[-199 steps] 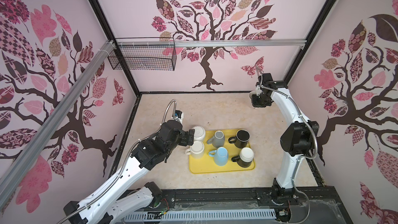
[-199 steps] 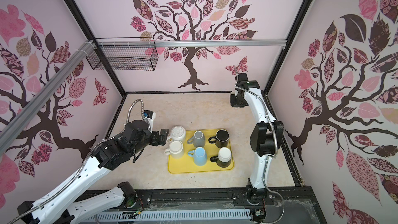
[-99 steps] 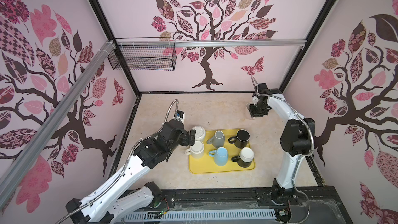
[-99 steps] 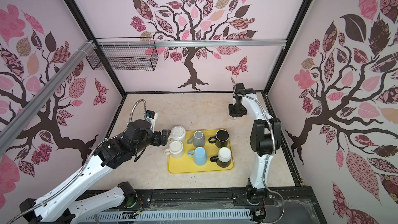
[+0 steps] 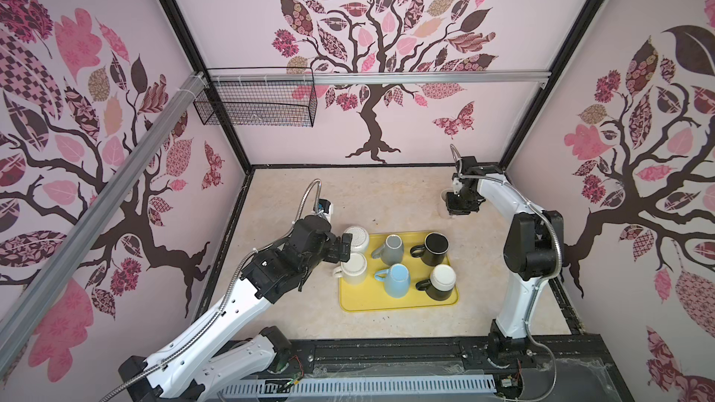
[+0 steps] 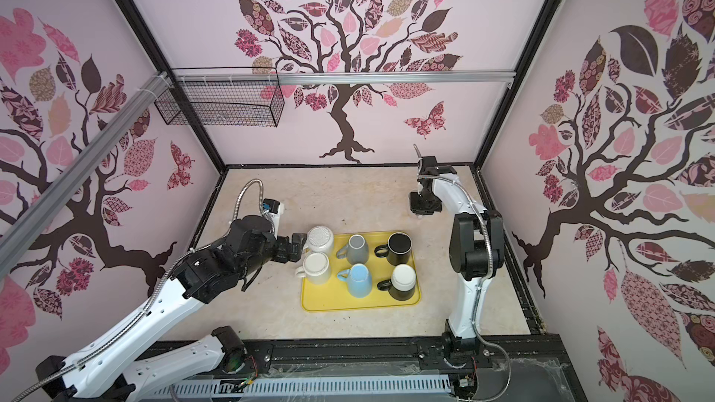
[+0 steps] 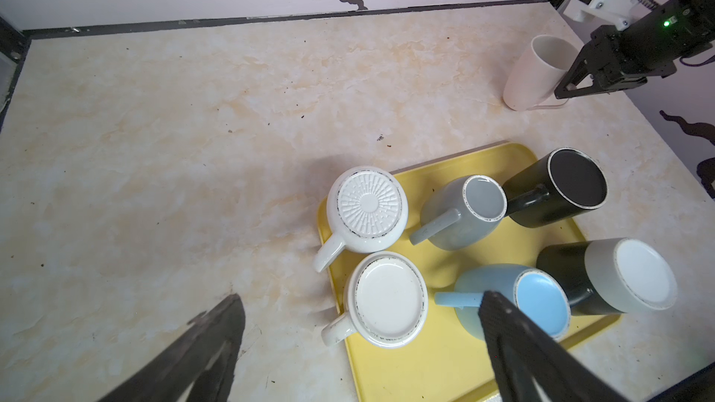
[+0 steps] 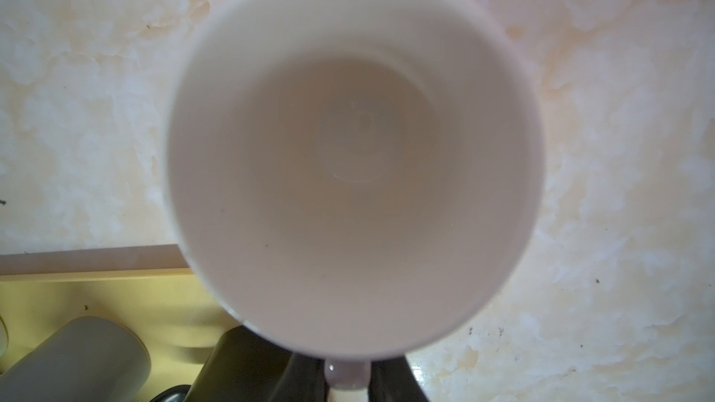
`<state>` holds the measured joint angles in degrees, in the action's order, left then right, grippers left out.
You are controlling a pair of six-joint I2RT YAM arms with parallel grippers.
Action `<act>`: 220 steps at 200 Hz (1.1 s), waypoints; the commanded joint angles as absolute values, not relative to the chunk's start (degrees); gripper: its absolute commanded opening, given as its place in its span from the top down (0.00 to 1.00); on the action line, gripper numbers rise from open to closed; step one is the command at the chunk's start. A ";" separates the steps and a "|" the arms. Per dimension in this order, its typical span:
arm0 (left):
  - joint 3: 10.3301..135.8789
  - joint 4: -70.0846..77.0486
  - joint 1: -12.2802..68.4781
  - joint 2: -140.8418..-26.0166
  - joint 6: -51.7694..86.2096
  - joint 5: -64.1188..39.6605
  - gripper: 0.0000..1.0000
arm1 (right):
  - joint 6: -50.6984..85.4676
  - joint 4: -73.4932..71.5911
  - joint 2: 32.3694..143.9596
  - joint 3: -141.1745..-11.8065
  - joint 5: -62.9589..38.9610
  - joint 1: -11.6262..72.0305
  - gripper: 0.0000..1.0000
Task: Turn the mug right side up
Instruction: Place the mug at the top-right of the table.
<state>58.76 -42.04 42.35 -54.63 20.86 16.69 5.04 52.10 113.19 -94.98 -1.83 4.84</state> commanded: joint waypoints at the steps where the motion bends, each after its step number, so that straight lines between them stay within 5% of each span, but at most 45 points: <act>1: 57.17 -40.83 42.12 -54.20 21.01 16.73 0.02 | 5.19 50.10 110.76 -94.79 -1.95 5.09 1.00; 56: 56.97 -40.76 42.11 -54.22 21.27 16.70 0.02 | 5.30 49.19 109.78 -93.34 -1.90 5.28 0.90; 167: 56.56 -40.59 42.10 -53.28 21.36 17.05 0.02 | 6.24 48.56 104.68 -92.46 1.77 7.31 0.35; 192: 56.54 -40.61 42.11 -53.00 21.27 17.77 0.02 | 6.35 47.68 101.55 -91.89 4.74 9.12 0.01; 220: 56.23 -40.22 42.10 -52.17 21.01 17.93 0.02 | 6.89 45.52 96.09 -91.07 6.15 10.84 0.00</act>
